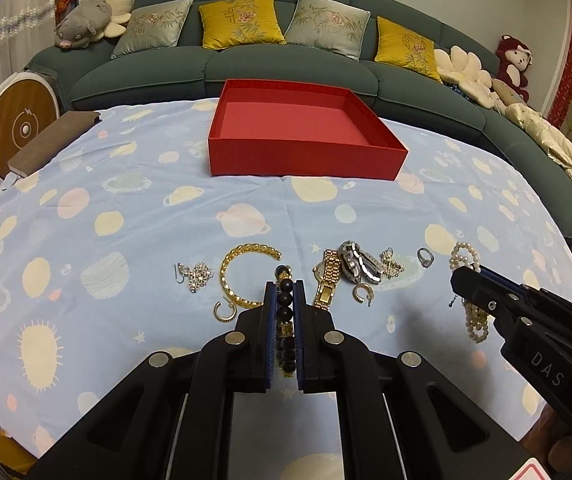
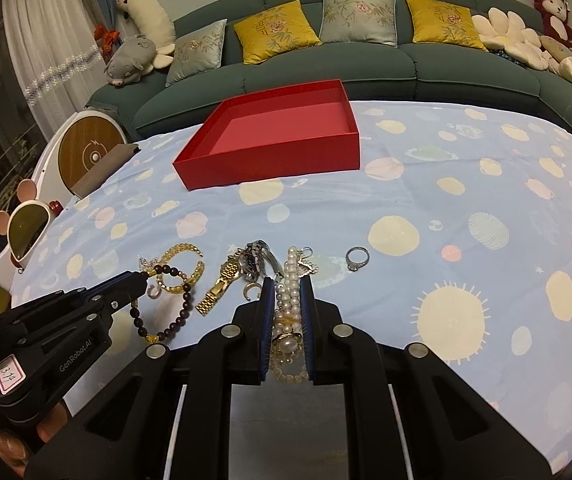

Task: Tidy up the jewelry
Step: 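Grasp the black bead bracelet with the left tool while the right tool holds the pearl bracelet, then lift both bracelets and carry them over the red box with both tools, then open both tools to drop the bracelets into the red box, then withdraw both tools from the box back toward the remaining jewelry, then grasp the gold cuff bangle with the left tool while the right tool grasps the silver link watch, then carry the gold bangle and silver watch over the red box with both tools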

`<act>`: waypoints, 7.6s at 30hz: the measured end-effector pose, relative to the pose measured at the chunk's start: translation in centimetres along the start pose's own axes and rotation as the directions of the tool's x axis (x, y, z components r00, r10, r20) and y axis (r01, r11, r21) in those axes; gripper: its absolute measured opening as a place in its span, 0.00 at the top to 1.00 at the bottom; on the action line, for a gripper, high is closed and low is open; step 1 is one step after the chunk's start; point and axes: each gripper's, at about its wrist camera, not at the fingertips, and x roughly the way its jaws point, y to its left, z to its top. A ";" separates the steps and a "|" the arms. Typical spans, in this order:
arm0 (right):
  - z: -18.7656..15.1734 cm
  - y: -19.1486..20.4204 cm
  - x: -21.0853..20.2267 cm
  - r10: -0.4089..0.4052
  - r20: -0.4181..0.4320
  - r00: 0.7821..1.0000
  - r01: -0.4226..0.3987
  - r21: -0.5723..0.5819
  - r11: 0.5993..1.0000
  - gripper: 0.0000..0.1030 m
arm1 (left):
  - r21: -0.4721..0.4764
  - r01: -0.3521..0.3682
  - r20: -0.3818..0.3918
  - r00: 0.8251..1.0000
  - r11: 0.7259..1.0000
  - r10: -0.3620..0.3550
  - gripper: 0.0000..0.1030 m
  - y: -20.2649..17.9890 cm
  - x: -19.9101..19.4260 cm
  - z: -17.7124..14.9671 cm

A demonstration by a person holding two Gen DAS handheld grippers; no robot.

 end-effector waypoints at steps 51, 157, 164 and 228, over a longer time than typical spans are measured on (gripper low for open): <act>27.0 -3.9 24.3 -0.030 -0.069 0.997 0.030 -0.013 0.999 0.86 | 0.043 -0.129 0.033 0.991 0.991 0.127 0.93 1.5 22.1 27.9; 2.6 1.6 6.2 0.023 -0.114 0.993 -0.033 -0.093 0.995 0.83 | -0.035 -0.033 -0.089 0.996 0.999 0.030 1.00 4.2 6.4 1.1; 2.8 1.7 6.0 0.027 -0.106 0.994 -0.037 -0.085 0.996 0.83 | -0.045 0.031 -0.051 0.998 0.999 -0.033 1.00 3.8 4.3 1.9; 18.2 -2.5 19.0 -0.036 -0.022 0.999 0.034 -0.062 0.998 0.83 | 0.032 -0.073 -0.002 0.997 0.997 0.073 0.99 3.6 17.5 19.4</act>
